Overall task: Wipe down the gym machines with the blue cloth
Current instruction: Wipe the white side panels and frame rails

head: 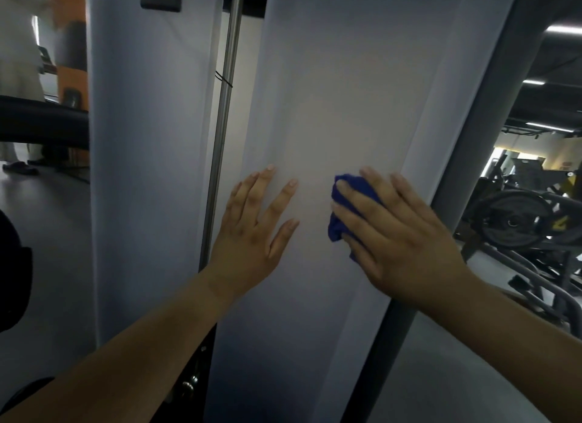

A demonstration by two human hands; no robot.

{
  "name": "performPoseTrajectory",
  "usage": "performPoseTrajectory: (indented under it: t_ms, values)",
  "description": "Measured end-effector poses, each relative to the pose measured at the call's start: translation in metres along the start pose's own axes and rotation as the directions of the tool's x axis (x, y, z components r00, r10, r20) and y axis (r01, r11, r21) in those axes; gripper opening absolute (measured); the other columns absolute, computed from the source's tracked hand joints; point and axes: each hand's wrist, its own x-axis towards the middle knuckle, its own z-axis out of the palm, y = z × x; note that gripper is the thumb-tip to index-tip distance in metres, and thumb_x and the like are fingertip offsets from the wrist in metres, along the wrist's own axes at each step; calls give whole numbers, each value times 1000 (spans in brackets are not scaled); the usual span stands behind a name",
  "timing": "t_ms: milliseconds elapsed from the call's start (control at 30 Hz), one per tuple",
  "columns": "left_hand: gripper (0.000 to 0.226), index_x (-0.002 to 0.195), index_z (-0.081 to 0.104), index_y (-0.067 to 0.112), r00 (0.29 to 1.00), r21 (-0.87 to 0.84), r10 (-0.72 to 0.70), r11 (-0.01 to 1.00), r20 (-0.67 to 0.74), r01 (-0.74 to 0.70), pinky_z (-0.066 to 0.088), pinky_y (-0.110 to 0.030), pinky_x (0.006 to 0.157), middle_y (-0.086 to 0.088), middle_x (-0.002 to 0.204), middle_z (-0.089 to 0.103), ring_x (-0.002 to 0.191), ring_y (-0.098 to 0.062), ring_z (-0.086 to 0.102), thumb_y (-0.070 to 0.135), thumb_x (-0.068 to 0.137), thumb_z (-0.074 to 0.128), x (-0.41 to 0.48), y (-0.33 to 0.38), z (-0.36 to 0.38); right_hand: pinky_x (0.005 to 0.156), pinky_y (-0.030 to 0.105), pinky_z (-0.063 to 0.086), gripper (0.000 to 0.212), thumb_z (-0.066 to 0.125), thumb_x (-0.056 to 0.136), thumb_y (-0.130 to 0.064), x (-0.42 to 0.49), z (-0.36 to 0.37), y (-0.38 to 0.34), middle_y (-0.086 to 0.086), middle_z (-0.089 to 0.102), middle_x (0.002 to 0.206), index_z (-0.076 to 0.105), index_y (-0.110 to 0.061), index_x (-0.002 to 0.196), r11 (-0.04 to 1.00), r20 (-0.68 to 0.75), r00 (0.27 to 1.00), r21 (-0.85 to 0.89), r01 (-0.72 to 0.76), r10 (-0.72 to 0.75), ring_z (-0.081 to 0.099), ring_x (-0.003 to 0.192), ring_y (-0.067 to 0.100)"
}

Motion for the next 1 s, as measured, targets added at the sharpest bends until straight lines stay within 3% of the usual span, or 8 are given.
performPoseTrajectory:
  t_ms: [167,333,500,600,700,833,867,1000]
  values:
    - [55,170,35,21,986,11,152,988,62,-153,25,-62,132,-15,179,23,168,-33,20,31,118,49,19,-5,-11,133,56,23,54,50,113,-36,-23,15,-26,12,33,175,52,-10,160,951,115,944,21,308,-308,27,163,37]
    - [57,171,32,21,976,7,190,981,107,-192,23,-62,133,-14,181,20,169,-33,16,30,118,49,22,-15,-12,132,60,22,56,52,111,-33,-13,8,-14,11,33,175,48,-10,162,1000,-35,999,9,-12,12,24,164,37]
    - [57,172,31,18,978,2,179,984,106,-180,18,-61,134,-15,181,17,169,-34,14,27,118,49,19,-9,-12,134,55,17,51,44,116,-31,-52,36,-67,12,28,177,49,-10,162,951,169,936,55,305,-310,23,164,38]
    - [57,171,32,18,975,3,190,982,116,-191,18,-61,134,-15,181,18,169,-34,14,30,118,48,20,-13,-14,134,55,18,52,46,114,-29,-28,23,-40,9,29,177,47,-11,163,994,21,995,51,98,-99,22,165,35]
    - [57,171,32,17,972,-4,195,981,133,-196,18,-62,134,-16,181,17,169,-35,13,31,119,48,21,-12,-13,133,60,17,53,47,114,-29,-14,13,-39,8,27,177,45,-12,164,992,-61,990,17,-126,127,20,166,34]
    - [58,172,31,17,972,0,194,981,133,-196,19,-62,134,-15,181,16,169,-34,13,30,118,49,22,-9,-15,134,58,11,55,50,112,-28,-38,32,-74,12,27,177,44,-11,164,980,155,968,11,200,-200,23,164,38]
    - [58,172,31,18,970,0,199,980,137,-201,19,-61,134,-15,181,16,169,-34,13,30,118,50,22,-10,-16,135,57,12,54,50,112,-28,-37,31,-65,11,28,177,47,-11,163,976,140,966,20,219,-220,24,164,38]
    - [58,171,33,16,968,-12,208,978,139,-208,21,-63,133,-16,181,18,169,-35,14,31,118,51,22,-13,-17,133,58,18,52,46,114,-31,-8,10,-28,7,29,177,48,-13,163,996,-29,996,6,-84,84,20,166,32]
